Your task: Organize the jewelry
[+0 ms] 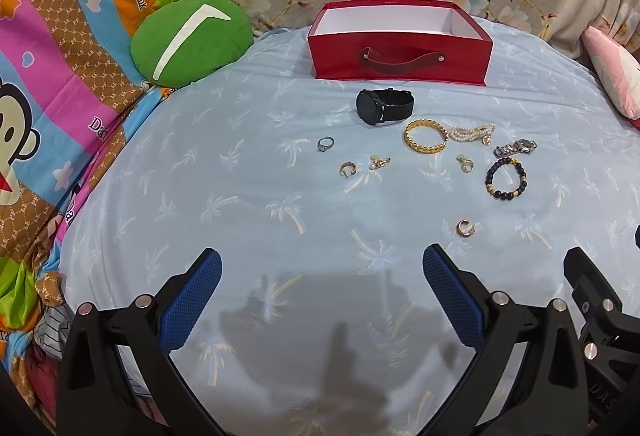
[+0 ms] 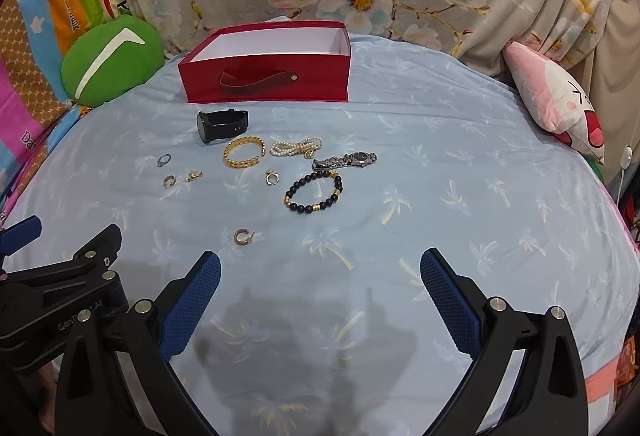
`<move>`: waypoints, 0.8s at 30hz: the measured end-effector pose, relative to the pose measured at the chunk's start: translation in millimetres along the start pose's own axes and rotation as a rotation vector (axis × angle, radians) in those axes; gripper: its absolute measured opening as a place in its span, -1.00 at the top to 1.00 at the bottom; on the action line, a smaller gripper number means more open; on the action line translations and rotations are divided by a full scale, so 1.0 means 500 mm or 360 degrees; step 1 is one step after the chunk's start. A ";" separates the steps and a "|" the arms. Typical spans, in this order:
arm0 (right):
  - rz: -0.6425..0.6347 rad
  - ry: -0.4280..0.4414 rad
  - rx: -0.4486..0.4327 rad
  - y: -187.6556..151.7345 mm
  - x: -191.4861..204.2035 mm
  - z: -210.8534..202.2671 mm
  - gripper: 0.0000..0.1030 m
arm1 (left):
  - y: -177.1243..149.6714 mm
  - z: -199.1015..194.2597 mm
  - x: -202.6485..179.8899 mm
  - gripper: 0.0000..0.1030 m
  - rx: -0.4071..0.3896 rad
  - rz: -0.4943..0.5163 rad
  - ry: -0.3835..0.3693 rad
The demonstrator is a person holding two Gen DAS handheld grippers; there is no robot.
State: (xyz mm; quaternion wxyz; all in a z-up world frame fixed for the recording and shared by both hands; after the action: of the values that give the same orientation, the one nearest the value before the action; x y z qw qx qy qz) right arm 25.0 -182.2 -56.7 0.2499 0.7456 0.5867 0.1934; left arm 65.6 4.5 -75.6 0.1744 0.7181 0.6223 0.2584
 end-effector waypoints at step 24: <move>-0.0008 -0.0005 0.0009 -0.002 0.008 0.002 -0.90 | -0.009 0.012 0.003 -0.91 0.0023 -0.0003 -0.0002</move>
State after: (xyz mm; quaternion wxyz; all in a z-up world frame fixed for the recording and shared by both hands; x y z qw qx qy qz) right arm 25.5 -178.0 -58.1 0.2492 0.7450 0.5888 0.1901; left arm 65.8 7.1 -82.6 0.1699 0.7189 0.6247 0.2532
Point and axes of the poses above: each gripper's, at about its wrist camera, not at the fingertips, and z roughly the way its jaws point, x to its left, y to its top, the point moved 10 cm from there along z, roughly the way its jaws point, and after that the axes turned 7 degrees about x, right-handed, at the moved point
